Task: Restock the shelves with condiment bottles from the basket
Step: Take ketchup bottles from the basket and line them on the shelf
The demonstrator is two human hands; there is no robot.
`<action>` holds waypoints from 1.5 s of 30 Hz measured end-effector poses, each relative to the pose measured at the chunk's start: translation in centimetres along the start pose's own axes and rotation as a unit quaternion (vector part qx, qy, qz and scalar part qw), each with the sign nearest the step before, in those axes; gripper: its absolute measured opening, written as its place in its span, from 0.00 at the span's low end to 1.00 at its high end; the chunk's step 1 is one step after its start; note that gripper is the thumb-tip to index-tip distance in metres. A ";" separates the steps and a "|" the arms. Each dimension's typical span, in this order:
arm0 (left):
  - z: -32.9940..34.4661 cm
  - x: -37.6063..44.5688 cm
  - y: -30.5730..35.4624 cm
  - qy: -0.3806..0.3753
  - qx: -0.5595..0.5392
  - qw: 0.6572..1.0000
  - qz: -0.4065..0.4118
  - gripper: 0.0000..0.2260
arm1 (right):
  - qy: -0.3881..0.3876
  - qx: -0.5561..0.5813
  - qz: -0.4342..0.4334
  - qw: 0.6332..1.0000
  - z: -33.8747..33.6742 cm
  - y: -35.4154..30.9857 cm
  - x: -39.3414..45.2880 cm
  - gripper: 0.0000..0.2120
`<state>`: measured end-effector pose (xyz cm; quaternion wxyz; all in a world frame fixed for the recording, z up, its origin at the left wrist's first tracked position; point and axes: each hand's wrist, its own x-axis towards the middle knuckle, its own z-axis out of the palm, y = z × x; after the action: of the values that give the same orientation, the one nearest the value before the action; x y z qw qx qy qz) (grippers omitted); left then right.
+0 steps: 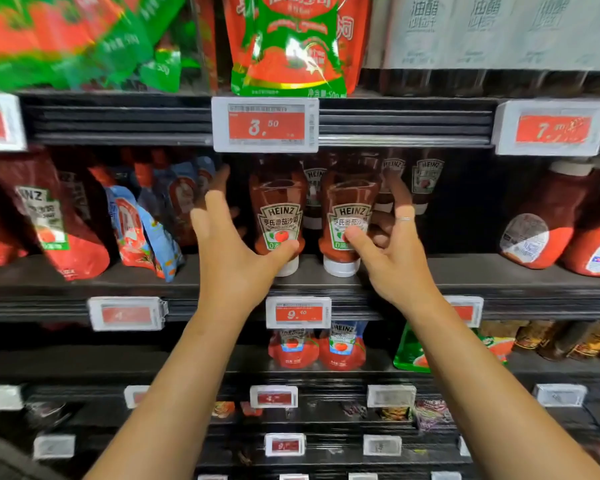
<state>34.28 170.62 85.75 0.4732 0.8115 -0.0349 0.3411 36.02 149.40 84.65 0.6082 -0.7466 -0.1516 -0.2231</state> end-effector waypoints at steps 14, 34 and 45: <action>3.2 1.5 1.1 -0.104 0.053 0.993 0.025 0.47 | -0.009 -0.113 0.032 0.993 -2.2 0.9 0.3 0.37; 18.4 5.1 9.3 -0.094 0.371 0.880 0.281 0.46 | 0.139 -0.386 0.131 0.902 -12.8 4.5 7.5 0.55; 20.0 7.7 7.2 -0.092 0.360 0.873 0.315 0.32 | 0.138 -0.339 0.104 0.925 -12.0 5.9 9.4 0.46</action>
<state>47.86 152.87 89.20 0.0103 0.8996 -0.2070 0.3845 45.20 135.99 86.49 0.3535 -0.8817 0.0971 -0.2970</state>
